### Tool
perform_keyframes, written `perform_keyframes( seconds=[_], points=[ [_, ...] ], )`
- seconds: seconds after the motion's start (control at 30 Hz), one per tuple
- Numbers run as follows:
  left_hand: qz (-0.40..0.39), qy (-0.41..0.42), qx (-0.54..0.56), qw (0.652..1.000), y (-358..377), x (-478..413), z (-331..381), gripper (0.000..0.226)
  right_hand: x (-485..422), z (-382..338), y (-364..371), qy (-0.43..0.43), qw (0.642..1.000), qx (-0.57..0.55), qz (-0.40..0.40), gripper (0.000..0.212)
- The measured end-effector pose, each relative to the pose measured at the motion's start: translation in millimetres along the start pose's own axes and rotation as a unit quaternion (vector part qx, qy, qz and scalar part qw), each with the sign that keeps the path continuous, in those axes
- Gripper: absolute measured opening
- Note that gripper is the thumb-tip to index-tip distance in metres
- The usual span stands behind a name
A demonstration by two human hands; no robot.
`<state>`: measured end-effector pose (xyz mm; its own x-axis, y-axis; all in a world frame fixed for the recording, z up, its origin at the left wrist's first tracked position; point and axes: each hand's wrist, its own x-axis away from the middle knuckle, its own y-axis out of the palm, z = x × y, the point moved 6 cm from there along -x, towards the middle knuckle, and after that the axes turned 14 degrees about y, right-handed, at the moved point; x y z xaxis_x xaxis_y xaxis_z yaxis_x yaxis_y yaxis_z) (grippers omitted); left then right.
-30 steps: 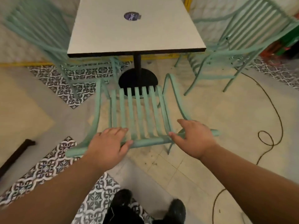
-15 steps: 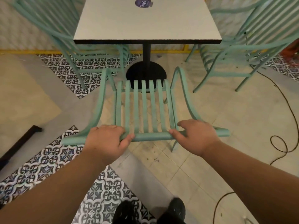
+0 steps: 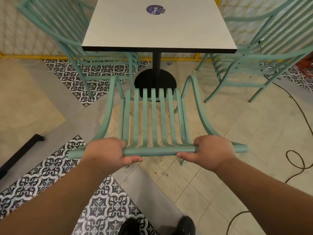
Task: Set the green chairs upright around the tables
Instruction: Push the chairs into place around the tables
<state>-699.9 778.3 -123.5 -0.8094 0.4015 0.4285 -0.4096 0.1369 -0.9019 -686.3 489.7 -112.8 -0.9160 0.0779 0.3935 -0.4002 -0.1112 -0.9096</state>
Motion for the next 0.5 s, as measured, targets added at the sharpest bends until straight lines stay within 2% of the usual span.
perform_keyframes(
  seconds=[0.5],
  points=[
    [0.057, 0.017, -0.013, 0.998, -17.5, -43.0, -15.3, 0.081, -42.1, 3.8, -19.3, 0.010, 1.000, -0.003, 0.019, 0.092]
  ],
)
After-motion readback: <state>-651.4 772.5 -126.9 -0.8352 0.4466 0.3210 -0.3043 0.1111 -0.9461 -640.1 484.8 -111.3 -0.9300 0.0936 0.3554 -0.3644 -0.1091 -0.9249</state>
